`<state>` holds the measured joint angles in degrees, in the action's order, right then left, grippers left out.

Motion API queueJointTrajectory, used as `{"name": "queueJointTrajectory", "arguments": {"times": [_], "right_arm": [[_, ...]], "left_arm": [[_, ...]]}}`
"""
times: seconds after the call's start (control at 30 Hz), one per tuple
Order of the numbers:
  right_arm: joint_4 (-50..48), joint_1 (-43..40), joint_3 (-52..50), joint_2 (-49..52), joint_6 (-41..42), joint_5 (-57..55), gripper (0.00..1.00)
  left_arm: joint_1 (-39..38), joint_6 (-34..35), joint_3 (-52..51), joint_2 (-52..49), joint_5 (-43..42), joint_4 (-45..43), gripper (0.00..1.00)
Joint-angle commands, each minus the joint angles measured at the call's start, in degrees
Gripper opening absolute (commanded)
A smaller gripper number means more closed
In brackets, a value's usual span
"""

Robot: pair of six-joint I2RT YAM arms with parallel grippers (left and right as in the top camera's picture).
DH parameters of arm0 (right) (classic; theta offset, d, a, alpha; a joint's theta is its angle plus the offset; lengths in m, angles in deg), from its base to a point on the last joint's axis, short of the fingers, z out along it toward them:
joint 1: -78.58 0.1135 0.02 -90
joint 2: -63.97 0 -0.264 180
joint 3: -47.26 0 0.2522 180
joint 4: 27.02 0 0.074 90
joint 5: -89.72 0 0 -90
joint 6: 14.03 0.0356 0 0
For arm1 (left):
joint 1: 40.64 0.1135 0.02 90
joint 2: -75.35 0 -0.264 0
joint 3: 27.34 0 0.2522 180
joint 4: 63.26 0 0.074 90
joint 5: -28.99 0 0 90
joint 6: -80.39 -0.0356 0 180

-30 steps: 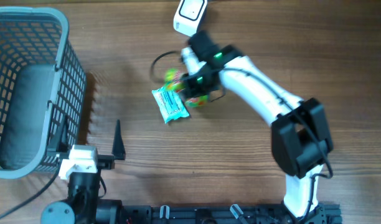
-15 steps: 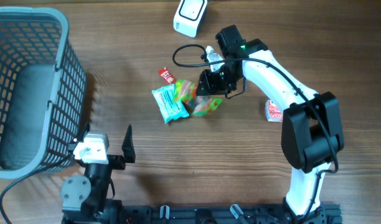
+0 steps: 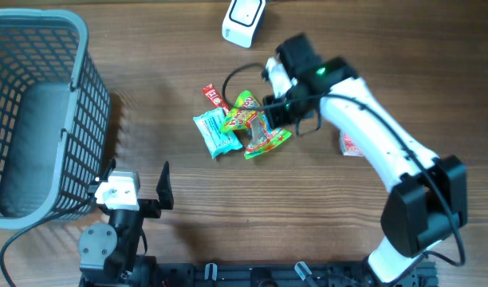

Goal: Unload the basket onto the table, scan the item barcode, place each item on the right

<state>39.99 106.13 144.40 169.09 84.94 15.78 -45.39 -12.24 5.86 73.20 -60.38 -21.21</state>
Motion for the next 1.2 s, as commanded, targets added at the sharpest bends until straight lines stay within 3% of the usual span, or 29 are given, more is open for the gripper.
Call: {"name": "queueJointTrajectory", "arguments": {"times": [0.0,0.17,0.4,0.5,0.67,0.77,0.97,1.0,1.07,1.17], "right_arm": [[-8.0,2.8,-9.79,1.4,5.05,-1.2,0.04],[-16.68,5.2,-15.67,4.31,6.05,-0.63,0.05],[-8.9,5.22,-8.09,-0.52,4.74,-0.61,0.05],[-10.86,5.29,-7.93,-1.75,5.03,-0.63,0.05],[-16.85,6.58,-9.99,8.46,9.29,-0.61,0.05],[-14.71,6.49,-9.79,13.97,12.28,1.73,0.05],[-4.44,6.6,-5.09,6.95,7.41,3.23,0.05],[-3.21,6.6,-3.85,5.01,6.8,2.97,0.08],[-2.71,6.69,-1.95,-0.02,5.01,2.14,0.96],[-1.49,9.42,-2.45,-2.08,2.73,-15.58,1.0]], "left_arm": [[0.09,0.57,-0.39,0.26,0.5,-0.26,1.0],[0.09,0.57,-0.39,0.26,0.48,-0.02,1.0],[0.09,0.55,-0.39,0.26,0.52,1.79,1.0],[0.09,0.55,-0.39,0.26,0.5,1.84,1.0],[0.09,0.55,-0.39,0.26,0.52,1.97,1.0],[0.09,0.55,-0.39,0.26,0.52,2.4,1.0],[0.09,0.55,-0.39,0.26,0.52,2.43,1.0],[0.09,0.55,-0.39,0.26,0.52,2.43,1.0],[0.09,0.55,-0.39,0.26,0.5,2.43,1.0],[0.09,0.57,-0.39,0.26,0.5,2.43,1.0]]}}
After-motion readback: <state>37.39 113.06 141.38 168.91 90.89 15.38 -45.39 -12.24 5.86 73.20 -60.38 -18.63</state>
